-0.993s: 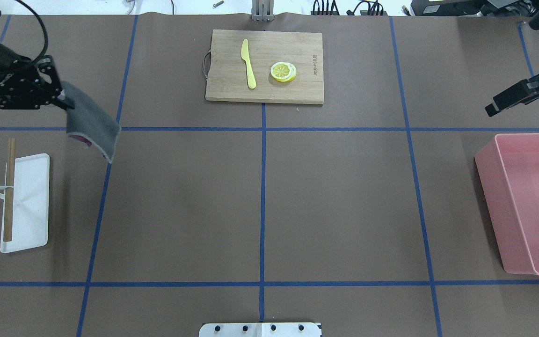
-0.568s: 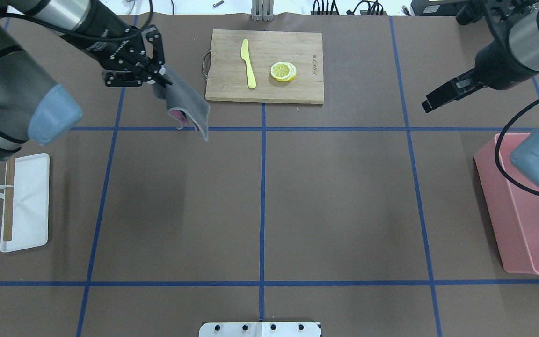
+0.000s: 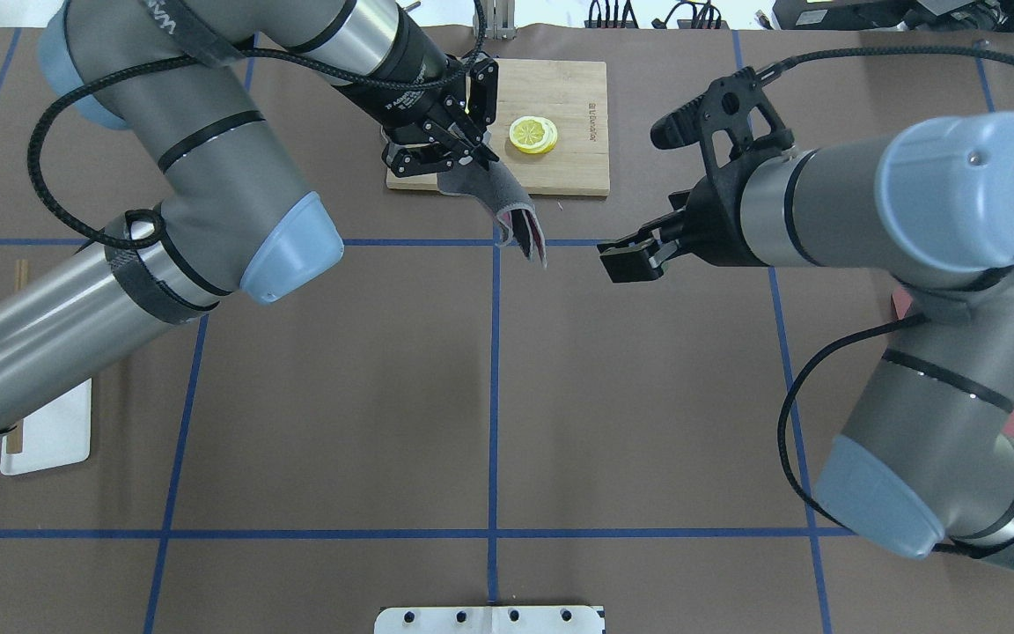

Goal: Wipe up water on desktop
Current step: 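Lift the grey cloth with the left gripper while the right arm approaches, then grasp the hanging grey cloth with the right gripper below the left gripper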

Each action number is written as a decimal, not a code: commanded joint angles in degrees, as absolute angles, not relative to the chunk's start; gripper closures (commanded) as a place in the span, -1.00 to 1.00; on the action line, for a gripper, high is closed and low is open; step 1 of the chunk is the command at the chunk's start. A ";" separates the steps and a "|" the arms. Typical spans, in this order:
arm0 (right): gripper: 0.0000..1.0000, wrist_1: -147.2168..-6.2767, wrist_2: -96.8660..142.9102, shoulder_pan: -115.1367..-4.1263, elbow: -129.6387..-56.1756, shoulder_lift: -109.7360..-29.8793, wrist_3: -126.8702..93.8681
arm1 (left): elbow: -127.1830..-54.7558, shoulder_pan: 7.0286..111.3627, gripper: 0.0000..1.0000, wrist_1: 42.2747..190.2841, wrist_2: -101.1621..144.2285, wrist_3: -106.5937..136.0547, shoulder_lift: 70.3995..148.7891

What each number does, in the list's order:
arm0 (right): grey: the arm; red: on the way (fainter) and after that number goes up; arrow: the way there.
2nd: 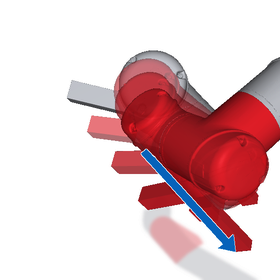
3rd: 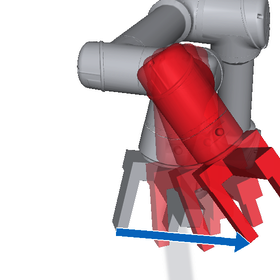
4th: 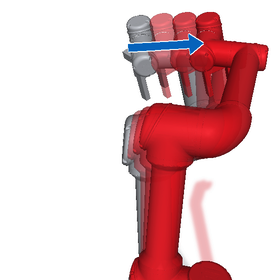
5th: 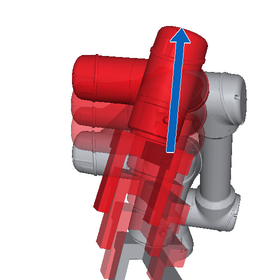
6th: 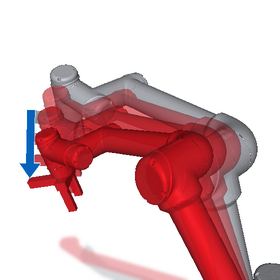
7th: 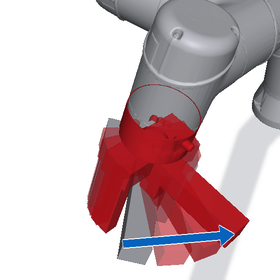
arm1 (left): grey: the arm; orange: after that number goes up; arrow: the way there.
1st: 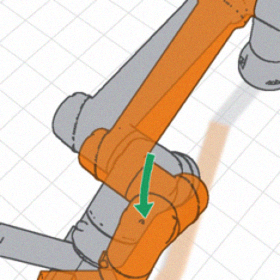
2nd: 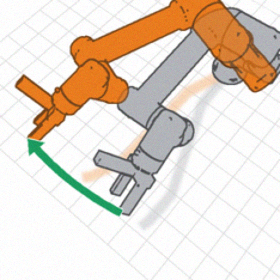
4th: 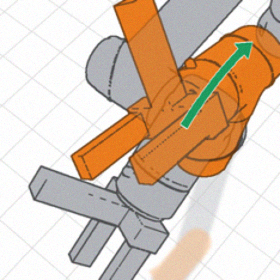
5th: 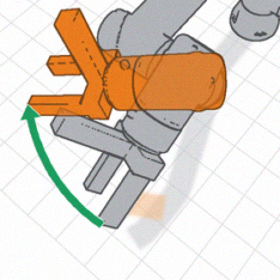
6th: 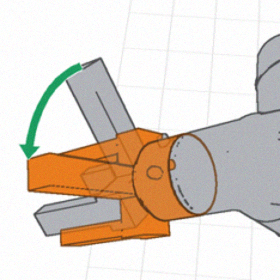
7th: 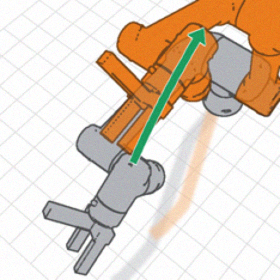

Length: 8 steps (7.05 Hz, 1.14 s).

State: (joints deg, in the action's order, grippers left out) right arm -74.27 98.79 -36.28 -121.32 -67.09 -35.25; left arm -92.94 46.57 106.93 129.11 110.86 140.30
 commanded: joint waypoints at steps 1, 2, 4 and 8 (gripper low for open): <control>-1.00 -67.02 84.98 -26.60 -121.38 -66.62 -35.68 | -92.64 45.88 1.00 108.70 128.67 111.88 141.24; -1.00 -65.41 77.59 -22.11 -121.38 -66.53 -35.60 | -92.90 45.79 1.00 109.16 128.67 112.84 141.24; -1.00 -64.95 73.83 -19.95 -121.20 -65.74 -35.68 | -93.51 45.18 1.00 111.18 128.76 116.09 141.33; -1.00 -60.38 73.57 -20.92 -123.72 -70.03 -35.77 | -97.91 44.65 1.00 111.18 128.76 115.84 138.52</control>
State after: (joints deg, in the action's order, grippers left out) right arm -60.99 73.69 -20.63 -121.71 -68.02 -35.71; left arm -97.35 44.64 111.17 128.82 116.18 139.12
